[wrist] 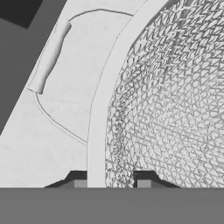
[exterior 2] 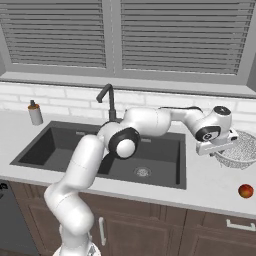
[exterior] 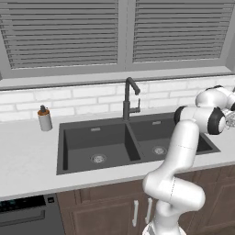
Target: Put the colander in the sink, put the apple in the colander, and turn on the sink faucet and pour water over the colander.
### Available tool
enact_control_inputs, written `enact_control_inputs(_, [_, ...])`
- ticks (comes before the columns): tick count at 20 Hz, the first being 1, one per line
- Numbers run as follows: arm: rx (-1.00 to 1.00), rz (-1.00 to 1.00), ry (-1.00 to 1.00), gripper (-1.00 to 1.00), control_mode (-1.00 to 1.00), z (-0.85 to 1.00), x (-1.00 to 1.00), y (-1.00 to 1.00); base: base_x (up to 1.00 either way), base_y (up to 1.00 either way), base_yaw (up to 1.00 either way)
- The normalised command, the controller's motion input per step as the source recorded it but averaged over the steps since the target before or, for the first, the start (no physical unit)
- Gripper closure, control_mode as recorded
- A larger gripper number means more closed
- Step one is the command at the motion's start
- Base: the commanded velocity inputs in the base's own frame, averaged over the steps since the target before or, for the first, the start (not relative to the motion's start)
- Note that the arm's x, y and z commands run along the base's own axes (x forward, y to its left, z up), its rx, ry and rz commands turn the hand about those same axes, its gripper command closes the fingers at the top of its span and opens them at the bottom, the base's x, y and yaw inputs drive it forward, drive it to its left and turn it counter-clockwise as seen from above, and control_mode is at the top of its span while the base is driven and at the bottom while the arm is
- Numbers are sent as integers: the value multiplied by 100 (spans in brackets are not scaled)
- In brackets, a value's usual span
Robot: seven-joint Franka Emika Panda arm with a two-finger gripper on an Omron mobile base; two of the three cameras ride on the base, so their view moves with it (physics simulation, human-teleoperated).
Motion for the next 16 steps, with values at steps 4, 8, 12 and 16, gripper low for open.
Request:
enact_control_inputs(4, [0,0,0,100,-100,0,0,8,0,0,0])
enact_control_inputs(8, [0,0,0,100,-100,1,0,52,0,0,0])
enact_control_inputs(12, [0,1,-1,100,-100,2,-2,77,0,0,0])
enact_control_inputs(16, [-1,0,0,100,-100,7,-34,75,0,0,0])
